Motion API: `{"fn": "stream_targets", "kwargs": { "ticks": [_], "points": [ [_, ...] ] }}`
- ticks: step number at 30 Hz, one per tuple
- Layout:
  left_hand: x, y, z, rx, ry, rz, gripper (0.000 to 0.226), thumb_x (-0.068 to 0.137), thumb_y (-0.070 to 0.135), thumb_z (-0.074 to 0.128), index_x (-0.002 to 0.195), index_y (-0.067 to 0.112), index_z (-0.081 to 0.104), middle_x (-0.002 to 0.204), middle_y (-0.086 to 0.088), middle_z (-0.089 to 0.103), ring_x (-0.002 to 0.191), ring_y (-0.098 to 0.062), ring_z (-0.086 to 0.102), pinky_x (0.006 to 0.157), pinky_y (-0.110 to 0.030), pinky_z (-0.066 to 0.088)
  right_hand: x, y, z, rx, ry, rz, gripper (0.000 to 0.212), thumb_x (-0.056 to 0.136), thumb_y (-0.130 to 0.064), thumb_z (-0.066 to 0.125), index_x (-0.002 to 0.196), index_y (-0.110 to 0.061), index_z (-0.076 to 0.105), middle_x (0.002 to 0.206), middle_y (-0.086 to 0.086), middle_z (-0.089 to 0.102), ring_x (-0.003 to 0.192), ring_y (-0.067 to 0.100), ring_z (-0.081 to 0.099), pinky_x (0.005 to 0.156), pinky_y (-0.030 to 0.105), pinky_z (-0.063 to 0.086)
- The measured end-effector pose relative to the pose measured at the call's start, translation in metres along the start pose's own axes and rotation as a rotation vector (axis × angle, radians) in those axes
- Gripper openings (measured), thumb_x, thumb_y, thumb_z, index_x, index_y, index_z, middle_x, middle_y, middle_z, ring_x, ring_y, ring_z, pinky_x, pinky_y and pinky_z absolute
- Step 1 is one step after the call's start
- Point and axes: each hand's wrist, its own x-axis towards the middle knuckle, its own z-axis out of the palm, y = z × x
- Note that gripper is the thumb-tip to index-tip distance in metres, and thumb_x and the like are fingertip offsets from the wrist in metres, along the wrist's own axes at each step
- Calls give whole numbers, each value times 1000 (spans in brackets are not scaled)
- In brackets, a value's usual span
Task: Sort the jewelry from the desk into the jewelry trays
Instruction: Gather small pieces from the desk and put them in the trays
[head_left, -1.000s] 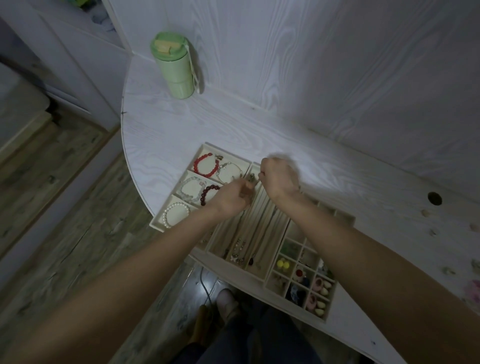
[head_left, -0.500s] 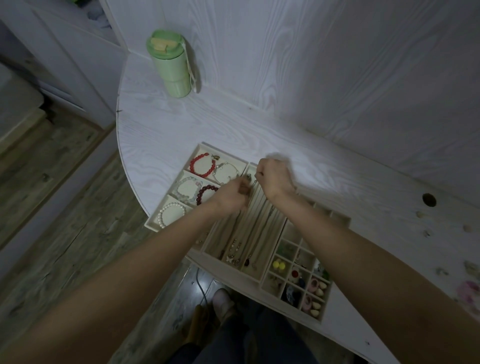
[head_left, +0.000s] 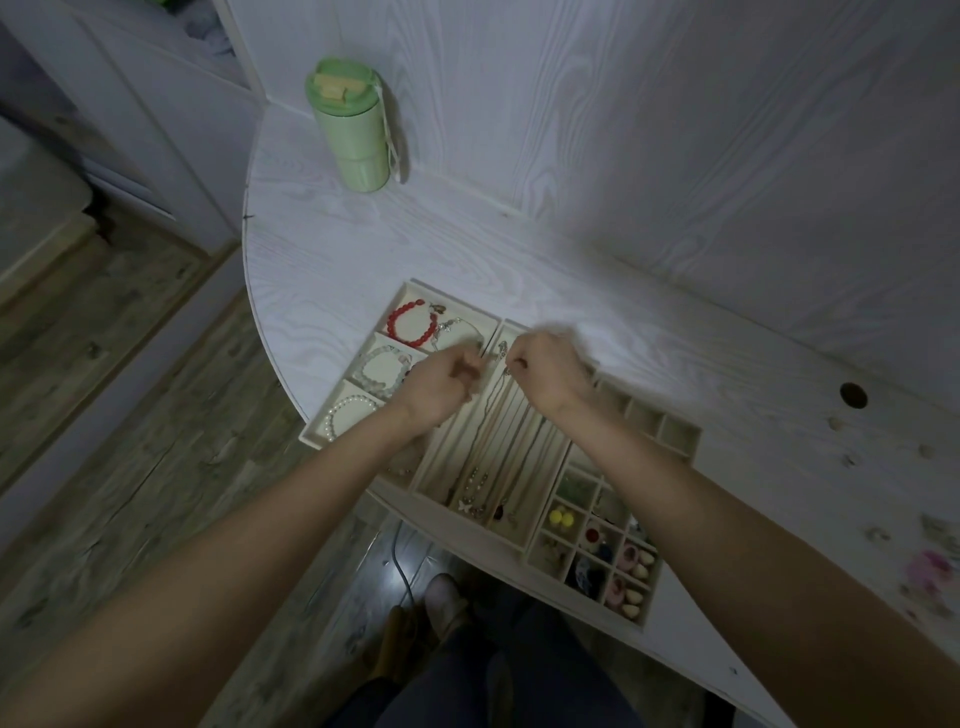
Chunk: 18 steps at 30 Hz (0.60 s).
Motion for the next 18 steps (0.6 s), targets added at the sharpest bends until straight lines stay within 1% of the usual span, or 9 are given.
{"fn": "stream_targets", "kwargs": {
  "ticks": [2,3,4,6,8,9,13,16,18],
  "points": [
    [-6,-4,-4,121,25,27,27,94,-3,38,110,3,58,130,-8,54,111,-20,55,84,-16,44,-12,0,2,-14,-9,-31,27,92,4,45,90,-3,70,104,9,66,96,18,61,88,20,44],
    [-10,-6,-5,175,30,43,27,94,-3,40,111,3,60,132,-8,55,117,-23,54,91,-20,41,-18,1,3,-32,-32,-60,27,93,4,44,97,-3,70,111,10,64,106,19,58,91,18,38],
    [-14,-8,-7,220,36,60,26,93,-2,42,110,3,61,130,-8,56,117,-24,54,92,-19,39,-24,1,5,-60,-62,-100,28,94,4,44,104,-5,69,117,10,62,114,19,54,94,19,36],
    [-22,-13,-9,304,32,93,20,93,1,49,105,5,65,124,-6,58,104,-19,58,82,-12,36,-32,1,9,-135,-102,-192,31,94,2,45,113,-9,67,124,9,59,121,20,48,102,25,34],
    [-29,-21,-9,401,11,131,13,90,9,58,99,8,68,119,-6,58,92,-13,55,82,-14,39,-39,0,14,-199,-136,-287,33,93,1,47,118,-12,64,127,5,58,123,19,46,107,27,31],
    [-32,-25,-9,450,-2,147,11,89,12,62,96,10,69,117,-6,56,94,-14,54,86,-18,41,-41,-1,17,-224,-156,-319,35,92,1,47,120,-13,64,128,4,58,123,18,45,108,27,30],
    [-42,-36,-1,644,-64,187,12,83,17,69,91,8,73,118,-6,50,113,-20,48,101,-25,34,-49,-4,27,-362,-230,-407,37,92,-2,48,121,-19,63,126,0,58,122,18,45,109,28,25],
    [-47,-39,7,709,-101,159,11,81,17,71,89,8,73,139,-9,38,129,-24,36,107,-36,34,-50,-2,34,-439,-258,-412,34,91,-5,48,117,-20,65,126,-2,58,124,16,44,108,25,18],
    [-49,-39,11,762,-127,132,13,81,19,72,90,11,73,143,-7,32,132,-23,29,108,-38,32,-50,-2,36,-447,-244,-399,32,92,-7,46,117,-16,64,125,-1,58,122,17,45,105,26,21]
  ]
}}
